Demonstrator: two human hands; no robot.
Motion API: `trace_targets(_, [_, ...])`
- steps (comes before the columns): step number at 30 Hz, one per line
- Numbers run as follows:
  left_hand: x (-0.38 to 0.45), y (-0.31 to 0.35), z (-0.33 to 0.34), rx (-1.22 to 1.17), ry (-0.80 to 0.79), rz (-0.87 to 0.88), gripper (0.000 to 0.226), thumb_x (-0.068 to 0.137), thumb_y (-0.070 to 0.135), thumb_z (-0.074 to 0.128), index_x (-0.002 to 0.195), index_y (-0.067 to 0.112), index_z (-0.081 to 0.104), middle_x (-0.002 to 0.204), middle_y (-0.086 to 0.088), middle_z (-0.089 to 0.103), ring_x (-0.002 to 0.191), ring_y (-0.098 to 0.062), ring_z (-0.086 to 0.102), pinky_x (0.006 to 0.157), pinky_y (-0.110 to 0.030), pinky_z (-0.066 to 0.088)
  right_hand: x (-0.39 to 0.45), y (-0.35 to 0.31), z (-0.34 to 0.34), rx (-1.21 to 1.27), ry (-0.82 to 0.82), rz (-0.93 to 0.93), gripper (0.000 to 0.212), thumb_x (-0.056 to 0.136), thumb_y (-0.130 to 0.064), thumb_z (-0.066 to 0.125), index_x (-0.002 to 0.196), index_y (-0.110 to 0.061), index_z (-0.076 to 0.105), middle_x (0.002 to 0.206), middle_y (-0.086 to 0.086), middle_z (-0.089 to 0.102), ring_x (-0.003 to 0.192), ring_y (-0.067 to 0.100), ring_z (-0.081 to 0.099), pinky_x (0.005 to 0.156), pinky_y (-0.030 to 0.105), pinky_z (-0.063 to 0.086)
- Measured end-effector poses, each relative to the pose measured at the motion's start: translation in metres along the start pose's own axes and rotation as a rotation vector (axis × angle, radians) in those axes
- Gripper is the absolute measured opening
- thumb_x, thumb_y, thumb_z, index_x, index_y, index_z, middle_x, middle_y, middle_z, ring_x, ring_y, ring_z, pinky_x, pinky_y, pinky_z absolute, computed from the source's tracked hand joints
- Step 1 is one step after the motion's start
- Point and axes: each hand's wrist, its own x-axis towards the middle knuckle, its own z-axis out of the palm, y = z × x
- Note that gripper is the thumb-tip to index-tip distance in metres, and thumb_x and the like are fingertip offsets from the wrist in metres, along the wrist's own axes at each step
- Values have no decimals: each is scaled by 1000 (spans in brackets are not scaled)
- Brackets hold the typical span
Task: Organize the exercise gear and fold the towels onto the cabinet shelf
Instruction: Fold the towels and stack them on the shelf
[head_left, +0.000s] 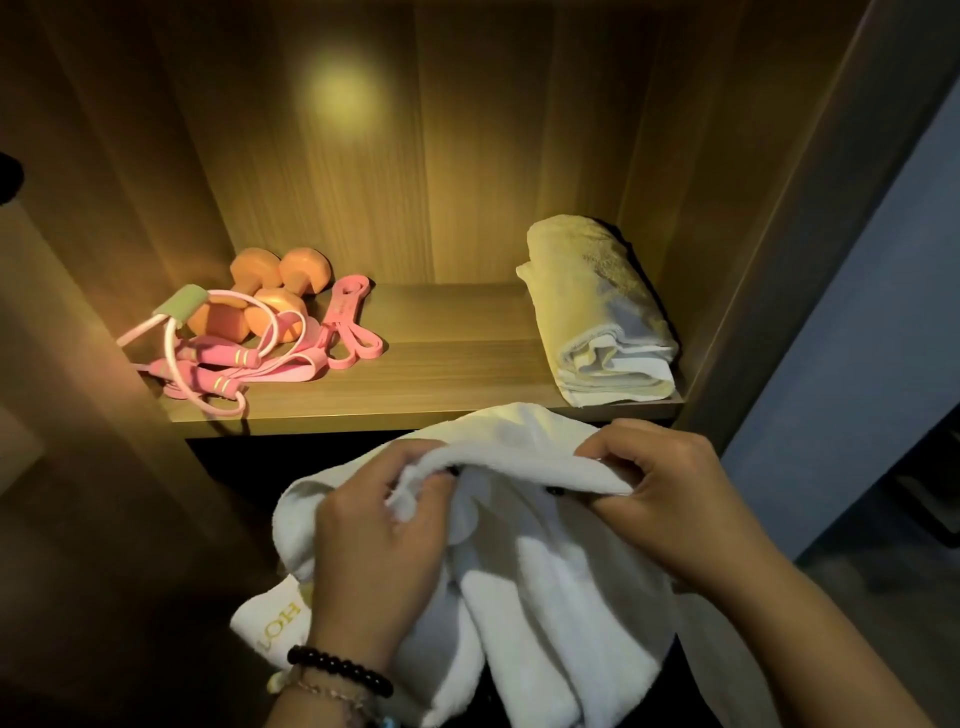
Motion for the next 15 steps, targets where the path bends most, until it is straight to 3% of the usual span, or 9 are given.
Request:
trace_targets(4, [11, -18, -9, -101, 252, -294, 24, 84, 18, 69, 74, 39, 65, 74, 19, 66, 67, 9, 59, 54, -19, 46, -6, 30, -7, -67, 27, 164, 15, 69, -14, 77, 71, -27, 69, 73, -14, 64, 71, 7, 60, 59, 40, 51])
trace_targets(7, [18, -32, -22, -202, 383, -435, 20, 85, 19, 69, 74, 36, 66, 75, 13, 66, 68, 2, 59, 56, -21, 42, -8, 49, -14, -95, 145, 248, 16, 75, -12, 74, 68, -25, 69, 64, -11, 62, 66, 8, 58, 55, 23, 43])
trace_targets(10, [18, -30, -23, -226, 333, -423, 24, 80, 17, 73, 82, 41, 69, 82, 19, 68, 75, 2, 62, 59, -21, 47, -4, 48, -13, 52, 233, 326, 19, 83, -24, 67, 65, -21, 66, 59, -8, 60, 58, 10, 53, 50, 20, 35])
trace_targets(13, [12, -15, -12, -188, 298, -381, 37, 71, 20, 81, 89, 48, 62, 91, 27, 65, 80, 12, 60, 64, -21, 48, 5, 25, 1, 288, 159, 472, 29, 89, -29, 60, 65, -12, 62, 53, -11, 55, 48, 1, 46, 48, 18, 38])
trace_targets(15, [8, -6, -4, -171, 331, -380, 45, 65, 30, 85, 85, 53, 52, 93, 23, 60, 83, 8, 59, 65, -20, 46, 9, 5, 12, 490, 90, 557, 25, 90, -30, 57, 73, -14, 66, 60, -6, 63, 56, 2, 54, 54, 19, 43])
